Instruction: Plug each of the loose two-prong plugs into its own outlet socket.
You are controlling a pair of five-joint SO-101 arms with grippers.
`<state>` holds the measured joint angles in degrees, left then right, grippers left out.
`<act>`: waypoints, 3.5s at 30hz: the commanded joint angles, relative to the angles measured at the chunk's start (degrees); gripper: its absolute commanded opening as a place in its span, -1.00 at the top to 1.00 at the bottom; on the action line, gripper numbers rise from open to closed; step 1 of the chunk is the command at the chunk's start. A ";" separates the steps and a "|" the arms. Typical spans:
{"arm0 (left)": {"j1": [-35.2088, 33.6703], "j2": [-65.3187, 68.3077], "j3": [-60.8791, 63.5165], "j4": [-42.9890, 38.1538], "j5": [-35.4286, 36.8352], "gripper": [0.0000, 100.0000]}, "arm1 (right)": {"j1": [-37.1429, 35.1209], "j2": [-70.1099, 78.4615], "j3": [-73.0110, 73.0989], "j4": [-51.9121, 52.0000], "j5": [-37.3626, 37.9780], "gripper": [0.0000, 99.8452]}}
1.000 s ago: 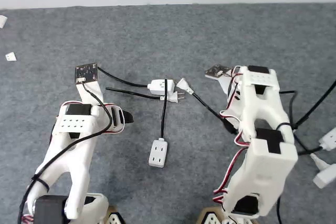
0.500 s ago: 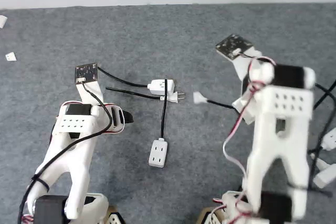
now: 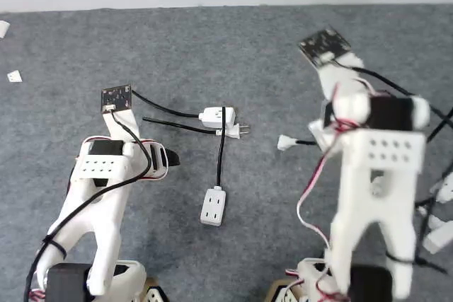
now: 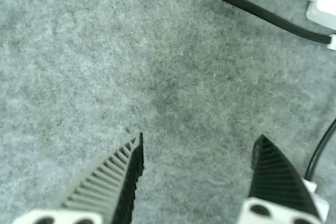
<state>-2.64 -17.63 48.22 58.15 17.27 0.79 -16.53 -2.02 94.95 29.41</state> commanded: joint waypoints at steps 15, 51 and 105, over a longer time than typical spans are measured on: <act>0.18 -0.44 -1.89 -1.32 -0.44 0.38 | 0.57 25.19 -17.85 -8.40 -5.45 0.89; 0.09 -0.44 -1.80 -1.32 -2.81 0.38 | -4.35 27.91 19.60 -26.68 20.04 0.76; 0.18 -0.18 -1.10 -2.90 -2.90 0.38 | 25.89 5.14 34.64 -24.22 51.16 0.80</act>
<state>-2.64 -17.36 48.22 56.57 14.90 25.32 -9.23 33.76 72.88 80.13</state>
